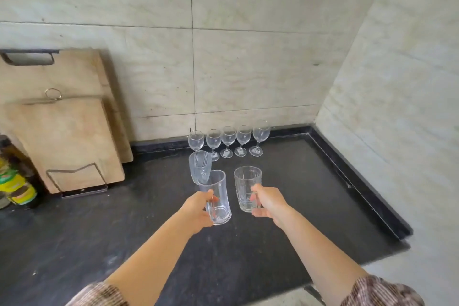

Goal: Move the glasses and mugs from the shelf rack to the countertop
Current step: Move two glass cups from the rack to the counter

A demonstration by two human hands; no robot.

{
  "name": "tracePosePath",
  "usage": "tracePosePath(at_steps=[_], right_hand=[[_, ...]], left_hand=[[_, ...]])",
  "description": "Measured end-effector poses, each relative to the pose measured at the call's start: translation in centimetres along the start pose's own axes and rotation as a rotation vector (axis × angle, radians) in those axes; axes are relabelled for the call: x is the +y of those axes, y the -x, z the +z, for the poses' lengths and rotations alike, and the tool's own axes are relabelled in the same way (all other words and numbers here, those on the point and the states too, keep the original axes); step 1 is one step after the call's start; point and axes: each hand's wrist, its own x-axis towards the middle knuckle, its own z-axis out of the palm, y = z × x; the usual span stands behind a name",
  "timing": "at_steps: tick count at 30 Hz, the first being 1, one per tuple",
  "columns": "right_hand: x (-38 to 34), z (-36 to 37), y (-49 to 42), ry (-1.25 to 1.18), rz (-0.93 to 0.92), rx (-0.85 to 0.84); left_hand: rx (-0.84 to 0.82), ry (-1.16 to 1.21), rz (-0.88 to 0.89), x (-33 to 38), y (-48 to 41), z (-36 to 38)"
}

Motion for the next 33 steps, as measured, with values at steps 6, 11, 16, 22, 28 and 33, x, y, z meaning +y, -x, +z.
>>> tracePosePath(at_steps=[6, 11, 16, 22, 28, 33], right_hand=[[-2.6, -3.1, -9.2, 0.060, -0.012, -0.076], [-3.4, -2.5, -14.2, 0.001, 0.006, -0.141], [-3.3, -1.5, -16.9, -0.029, 0.001, -0.201], [-2.8, -0.7, -19.2, -0.025, -0.019, -0.234], [-2.5, -0.9, -20.0, 0.020, -0.030, -0.269], [-2.5, -1.4, -20.0, 0.097, -0.049, -0.266]], left_hand=[[0.077, -0.124, 0.049, 1.9, -6.5, 4.9], [0.117, -0.141, 0.063, 2.3, -10.5, 6.8], [0.119, -0.145, 0.149, 2.1, -12.9, 7.0], [0.158, -0.201, 0.197, 1.7, -14.9, 6.5], [0.176, -0.167, 0.243, 0.9, -16.0, 6.7], [0.192, -0.164, 0.251, 0.8, -16.3, 6.8]])
